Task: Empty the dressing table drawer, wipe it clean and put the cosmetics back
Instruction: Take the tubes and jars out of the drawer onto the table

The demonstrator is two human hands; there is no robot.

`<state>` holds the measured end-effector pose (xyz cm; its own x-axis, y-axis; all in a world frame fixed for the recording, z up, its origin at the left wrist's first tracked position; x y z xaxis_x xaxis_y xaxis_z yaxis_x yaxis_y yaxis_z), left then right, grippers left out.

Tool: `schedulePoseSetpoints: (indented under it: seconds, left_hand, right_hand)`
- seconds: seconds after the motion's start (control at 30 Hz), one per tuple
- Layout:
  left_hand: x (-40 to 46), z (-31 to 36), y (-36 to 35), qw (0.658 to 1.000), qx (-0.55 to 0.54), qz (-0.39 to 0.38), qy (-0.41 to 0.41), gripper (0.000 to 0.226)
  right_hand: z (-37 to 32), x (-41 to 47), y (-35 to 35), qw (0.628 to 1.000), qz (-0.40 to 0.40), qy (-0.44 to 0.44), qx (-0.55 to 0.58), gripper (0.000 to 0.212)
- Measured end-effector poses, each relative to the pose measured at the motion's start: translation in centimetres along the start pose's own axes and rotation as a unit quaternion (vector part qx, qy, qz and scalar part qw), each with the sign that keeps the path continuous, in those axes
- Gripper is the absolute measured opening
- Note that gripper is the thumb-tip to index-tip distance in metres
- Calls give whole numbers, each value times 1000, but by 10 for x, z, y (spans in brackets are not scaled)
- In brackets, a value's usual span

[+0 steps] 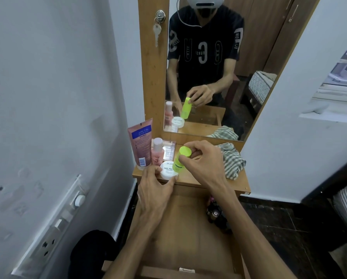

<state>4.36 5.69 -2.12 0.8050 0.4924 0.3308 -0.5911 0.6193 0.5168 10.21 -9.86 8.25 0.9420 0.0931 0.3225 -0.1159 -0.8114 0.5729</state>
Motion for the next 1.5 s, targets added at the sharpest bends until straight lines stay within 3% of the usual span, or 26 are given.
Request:
schedulePoseSetpoints:
  seconds: [0.13,0.33,0.5,0.87,1.07,1.33,1.4,1.5]
  left_hand:
    - [-5,-4,6,1000,-23,2,6,54]
    - [-11,-19,26,996,-61,52,47,31]
    - [-11,-23,31,994,-78,60,51,27]
    - [-2,-25,36,993,-96,60,42,21]
    - [0,-29,32,994,-85,53,37,21]
    - [-22,-29,31,994,-68,76,33,20]
    - [-30,-29,20,997,-56,44,27,18]
    - [-45,-25,-8,997,-37,-72,5,16]
  right_hand:
    - [-5,-1,-7,1000,-11,0,10,21]
    - [-22,-7,-29,999,-27,15,18,21]
    - [-26,-15,-51,999,-43,21,15,15]
    - [-24,-13,-81,997,-57,28,-39,27]
    - [-21,-19,-70,999,-39,29,-18,41]
    - [31,-49,-18,999,-25,4,-30,30]
    - [51,-59,2,998,-33,-22,-52,25]
    - [80,-72,33,994,-18,-68,-80,24]
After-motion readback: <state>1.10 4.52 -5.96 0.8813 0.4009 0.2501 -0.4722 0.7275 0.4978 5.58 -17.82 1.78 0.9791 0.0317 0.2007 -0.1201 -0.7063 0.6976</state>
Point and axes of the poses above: each hand's wrist, its own x-axis towards the middle knuckle, its own y-axis out of the back of the hand, z = x × y, the point moved 5 cm from there along x, towards the middle knuckle, and after that the axes turned 7 degrees about -y, right-handed, at the moved point
